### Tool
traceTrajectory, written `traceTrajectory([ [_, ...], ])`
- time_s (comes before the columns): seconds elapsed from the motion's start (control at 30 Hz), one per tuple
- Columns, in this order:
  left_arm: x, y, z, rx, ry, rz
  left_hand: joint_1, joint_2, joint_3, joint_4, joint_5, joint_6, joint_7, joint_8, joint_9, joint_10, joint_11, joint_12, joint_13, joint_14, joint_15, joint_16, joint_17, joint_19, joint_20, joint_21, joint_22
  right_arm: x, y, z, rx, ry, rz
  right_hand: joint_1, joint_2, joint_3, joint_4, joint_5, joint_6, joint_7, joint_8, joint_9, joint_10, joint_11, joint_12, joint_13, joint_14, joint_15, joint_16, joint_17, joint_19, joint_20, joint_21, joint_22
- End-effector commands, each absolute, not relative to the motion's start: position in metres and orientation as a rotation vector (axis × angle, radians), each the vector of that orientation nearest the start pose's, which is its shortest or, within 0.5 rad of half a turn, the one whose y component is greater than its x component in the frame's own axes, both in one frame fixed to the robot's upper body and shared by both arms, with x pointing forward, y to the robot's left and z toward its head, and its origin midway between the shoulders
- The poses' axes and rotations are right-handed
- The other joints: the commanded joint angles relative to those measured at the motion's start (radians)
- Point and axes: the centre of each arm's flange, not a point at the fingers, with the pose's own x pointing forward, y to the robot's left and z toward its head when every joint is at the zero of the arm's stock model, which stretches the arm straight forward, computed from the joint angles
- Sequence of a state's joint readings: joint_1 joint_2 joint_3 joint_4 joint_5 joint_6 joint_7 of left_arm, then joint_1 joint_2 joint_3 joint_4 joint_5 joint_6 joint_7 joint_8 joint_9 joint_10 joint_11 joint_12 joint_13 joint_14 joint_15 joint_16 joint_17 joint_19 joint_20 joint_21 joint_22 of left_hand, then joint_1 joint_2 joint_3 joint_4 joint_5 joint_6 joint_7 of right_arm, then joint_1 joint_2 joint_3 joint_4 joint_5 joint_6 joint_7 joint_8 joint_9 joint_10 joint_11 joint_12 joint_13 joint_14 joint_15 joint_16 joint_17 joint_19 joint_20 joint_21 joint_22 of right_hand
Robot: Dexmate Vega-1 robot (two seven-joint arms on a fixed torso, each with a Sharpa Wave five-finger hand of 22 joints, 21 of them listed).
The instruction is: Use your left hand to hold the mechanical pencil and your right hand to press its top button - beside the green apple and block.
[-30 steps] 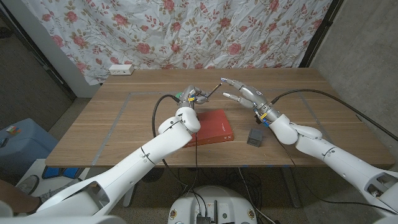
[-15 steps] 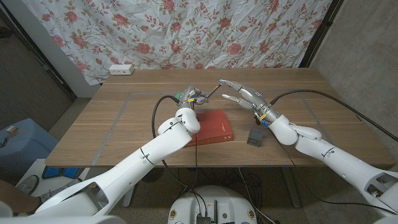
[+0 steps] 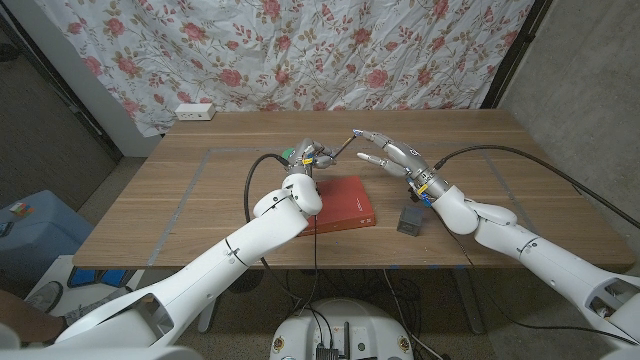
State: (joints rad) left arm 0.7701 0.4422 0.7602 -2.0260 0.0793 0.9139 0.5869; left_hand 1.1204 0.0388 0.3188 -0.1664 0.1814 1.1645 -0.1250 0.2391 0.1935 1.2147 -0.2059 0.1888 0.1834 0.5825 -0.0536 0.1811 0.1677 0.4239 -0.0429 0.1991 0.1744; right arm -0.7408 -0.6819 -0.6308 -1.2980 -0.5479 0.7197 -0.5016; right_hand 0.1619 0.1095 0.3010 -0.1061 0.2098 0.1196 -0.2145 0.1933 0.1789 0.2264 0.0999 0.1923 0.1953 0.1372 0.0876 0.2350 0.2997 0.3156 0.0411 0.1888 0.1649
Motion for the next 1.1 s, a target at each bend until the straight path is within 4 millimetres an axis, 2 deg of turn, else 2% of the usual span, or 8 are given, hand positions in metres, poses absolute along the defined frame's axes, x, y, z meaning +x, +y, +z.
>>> traceTrajectory([
  [0.03,0.5488,0.1026,0.0066,0.729,-0.413,0.265,0.006,0.01,-0.003,-0.001,0.007,0.003,-0.001,0.006,0.005,0.027,-0.019,0.004,0.006,0.01,-0.169,0.0,0.003,0.008,-0.042,0.004,0.002,0.5854,-0.2019,-0.0356,-1.056,-1.228,0.23,-0.004,-0.001,-0.003,0.004,-0.003,0.006,-0.006,0.002,0.003,-0.007,0.002,-0.001,0.003,-0.001,-0.002,0.0,0.003,-0.002,-0.002,-0.001,0.005],
  [1.1,0.5535,0.0994,0.0103,0.734,-0.439,0.257,0.008,0.012,-0.008,-0.001,0.008,0.005,0.002,0.004,0.006,0.03,-0.019,0.004,0.006,0.01,-0.169,0.0,0.003,0.008,-0.042,0.004,0.002,0.5913,-0.1991,-0.0345,-1.014,-1.229,0.255,-0.019,0.0,-0.007,0.008,-0.001,0.033,-0.005,0.008,0.003,-0.018,-0.009,0.002,0.002,-0.01,-0.014,-0.001,0.01,-0.009,-0.009,-0.001,0.005],
])
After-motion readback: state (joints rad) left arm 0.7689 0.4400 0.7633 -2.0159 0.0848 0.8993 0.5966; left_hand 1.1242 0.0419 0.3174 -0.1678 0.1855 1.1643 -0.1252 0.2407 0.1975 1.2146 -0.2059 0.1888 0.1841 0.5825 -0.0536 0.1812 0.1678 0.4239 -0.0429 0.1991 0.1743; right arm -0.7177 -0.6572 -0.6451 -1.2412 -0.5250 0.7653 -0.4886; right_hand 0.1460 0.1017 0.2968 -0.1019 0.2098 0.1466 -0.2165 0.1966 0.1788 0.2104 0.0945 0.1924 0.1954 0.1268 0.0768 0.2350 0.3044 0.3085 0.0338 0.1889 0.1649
